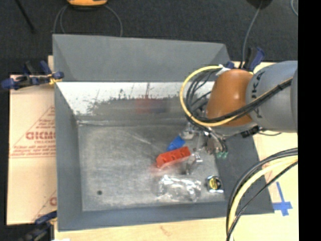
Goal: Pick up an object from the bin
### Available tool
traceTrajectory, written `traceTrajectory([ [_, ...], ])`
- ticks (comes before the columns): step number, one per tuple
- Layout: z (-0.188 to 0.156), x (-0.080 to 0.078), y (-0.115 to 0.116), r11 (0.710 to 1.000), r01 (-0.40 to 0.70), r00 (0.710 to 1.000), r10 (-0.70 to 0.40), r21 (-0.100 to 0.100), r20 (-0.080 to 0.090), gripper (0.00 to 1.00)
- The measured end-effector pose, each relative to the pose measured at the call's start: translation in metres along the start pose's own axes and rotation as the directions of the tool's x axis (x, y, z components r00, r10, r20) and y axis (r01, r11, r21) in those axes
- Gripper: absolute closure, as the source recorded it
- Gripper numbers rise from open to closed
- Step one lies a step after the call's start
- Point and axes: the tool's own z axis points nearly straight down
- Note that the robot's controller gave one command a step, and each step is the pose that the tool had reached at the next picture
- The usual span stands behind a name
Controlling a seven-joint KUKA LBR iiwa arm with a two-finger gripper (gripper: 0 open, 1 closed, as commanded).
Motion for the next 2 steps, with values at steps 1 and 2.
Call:
traceTrajectory([
  [1, -0.006, -0.004, 0.0, 1.0, 0.003, 1.0, -0.003, 0.002, 0.008, 1.0],
  [2, -0.137, -0.008, -0.02, 1.0, 0.001, 1.0, -0.001, 0.003, 0.012, 1.0],
])
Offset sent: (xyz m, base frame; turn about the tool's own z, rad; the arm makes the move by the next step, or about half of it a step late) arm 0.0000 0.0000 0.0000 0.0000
